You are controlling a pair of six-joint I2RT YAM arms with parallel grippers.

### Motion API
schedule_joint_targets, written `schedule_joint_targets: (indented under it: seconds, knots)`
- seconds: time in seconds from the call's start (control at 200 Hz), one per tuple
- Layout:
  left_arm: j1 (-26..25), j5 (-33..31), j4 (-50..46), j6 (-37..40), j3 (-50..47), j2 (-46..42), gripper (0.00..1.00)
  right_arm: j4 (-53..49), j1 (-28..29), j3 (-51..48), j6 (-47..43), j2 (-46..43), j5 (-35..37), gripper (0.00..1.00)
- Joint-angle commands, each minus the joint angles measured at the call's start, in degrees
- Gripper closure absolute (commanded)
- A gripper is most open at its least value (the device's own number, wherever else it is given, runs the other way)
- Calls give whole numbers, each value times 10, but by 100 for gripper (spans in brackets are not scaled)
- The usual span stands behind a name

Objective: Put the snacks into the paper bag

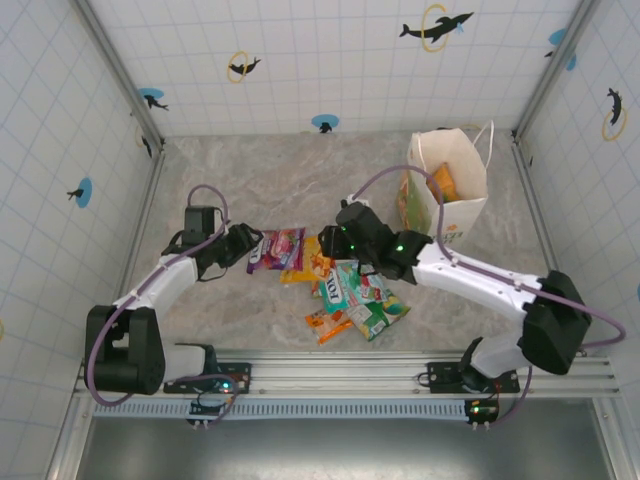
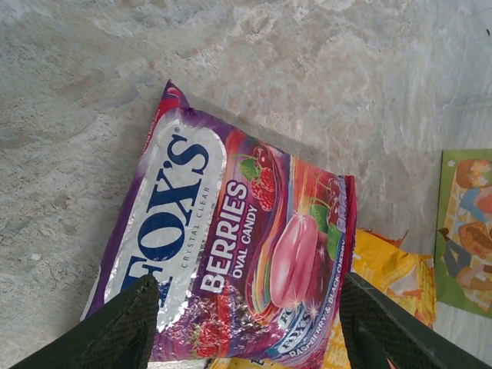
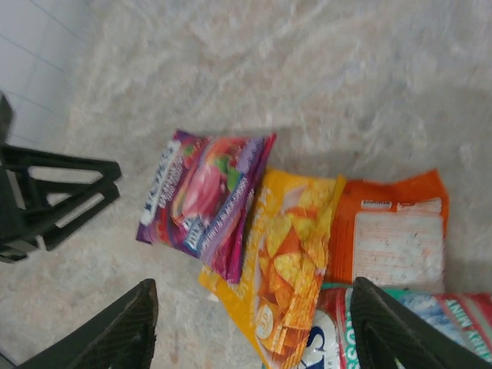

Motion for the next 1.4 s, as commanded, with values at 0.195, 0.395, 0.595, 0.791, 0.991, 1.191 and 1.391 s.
schedule_joint_targets:
  seconds: [0.195,0.395,0.595,0.791,0.991,1.191,1.391]
  knots:
    - [0,23,22,5,-11,2,39,15,-27,16,62,111,-86,25]
    - [1,24,24,6,-10,4,39,101,-34,-5,68,143,-124,28]
    - [1,25,29,8,-9,6,39,155,-39,-23,87,169,-142,32]
    - [1,20,31,12,-10,12,39,174,-38,-27,95,193,-146,32]
    - [1,19,33,11,-13,12,39,195,-39,-30,95,212,-154,39]
    - [1,10,27,17,-5,6,39,227,-41,-47,97,201,-147,62]
    - [1,-2,15,23,12,-3,39,243,-41,-69,97,163,-137,86]
